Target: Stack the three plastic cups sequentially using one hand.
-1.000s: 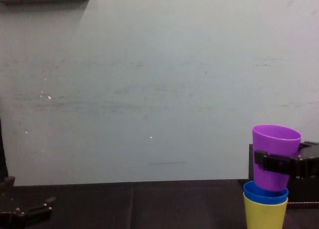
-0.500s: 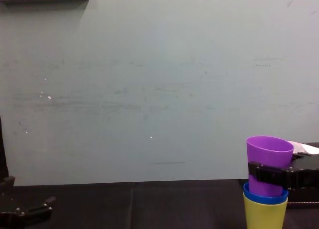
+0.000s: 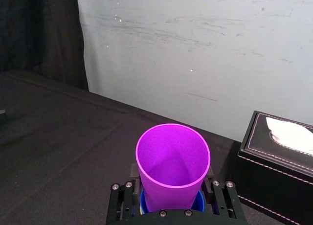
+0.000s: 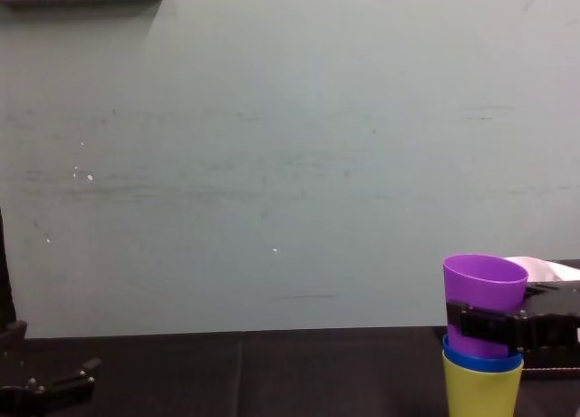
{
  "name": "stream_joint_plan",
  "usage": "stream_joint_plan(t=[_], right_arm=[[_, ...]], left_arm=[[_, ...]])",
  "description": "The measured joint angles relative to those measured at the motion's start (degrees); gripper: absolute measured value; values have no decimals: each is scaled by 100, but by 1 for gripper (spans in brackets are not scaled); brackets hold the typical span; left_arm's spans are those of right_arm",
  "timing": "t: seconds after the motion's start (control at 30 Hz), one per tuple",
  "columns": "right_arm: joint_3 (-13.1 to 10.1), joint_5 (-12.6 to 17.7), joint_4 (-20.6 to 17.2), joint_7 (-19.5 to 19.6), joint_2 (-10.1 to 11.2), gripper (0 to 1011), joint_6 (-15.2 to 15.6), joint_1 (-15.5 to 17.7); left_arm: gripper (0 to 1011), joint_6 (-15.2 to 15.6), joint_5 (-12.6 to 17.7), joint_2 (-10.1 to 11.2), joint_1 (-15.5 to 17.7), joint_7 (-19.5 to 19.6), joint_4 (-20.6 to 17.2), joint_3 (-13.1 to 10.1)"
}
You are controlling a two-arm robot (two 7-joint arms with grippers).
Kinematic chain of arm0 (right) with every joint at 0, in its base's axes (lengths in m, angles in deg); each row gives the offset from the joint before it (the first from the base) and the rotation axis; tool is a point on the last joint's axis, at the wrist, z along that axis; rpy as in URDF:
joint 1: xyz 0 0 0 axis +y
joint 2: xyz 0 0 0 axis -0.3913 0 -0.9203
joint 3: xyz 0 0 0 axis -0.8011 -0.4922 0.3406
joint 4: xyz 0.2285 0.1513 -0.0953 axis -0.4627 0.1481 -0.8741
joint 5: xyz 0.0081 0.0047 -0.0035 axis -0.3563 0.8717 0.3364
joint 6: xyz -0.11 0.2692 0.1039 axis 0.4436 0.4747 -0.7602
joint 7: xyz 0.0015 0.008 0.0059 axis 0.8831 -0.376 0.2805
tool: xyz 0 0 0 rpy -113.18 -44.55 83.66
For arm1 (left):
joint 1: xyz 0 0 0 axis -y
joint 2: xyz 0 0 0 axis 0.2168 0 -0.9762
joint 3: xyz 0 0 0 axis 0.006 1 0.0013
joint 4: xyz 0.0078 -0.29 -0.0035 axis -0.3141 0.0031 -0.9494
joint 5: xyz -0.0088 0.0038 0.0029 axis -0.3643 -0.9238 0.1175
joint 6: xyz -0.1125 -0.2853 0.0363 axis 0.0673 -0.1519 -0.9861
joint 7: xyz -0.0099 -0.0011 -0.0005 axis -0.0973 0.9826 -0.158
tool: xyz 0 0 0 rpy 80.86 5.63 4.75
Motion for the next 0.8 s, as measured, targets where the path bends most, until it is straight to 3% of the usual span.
stream_joint_plan(t=[0.07,0.47,0.8], right_arm=[[-1,0,-3,-1,1,723,1,2],[-8,2,-18,-7,6,998,4,10],[-11,5,-25,-5,8,1000,-1,16]], left_arm=[[1011,0,0,0,0,0,0,0],[1011,0,0,0,0,0,0,0],[1011,0,0,0,0,0,0,0]])
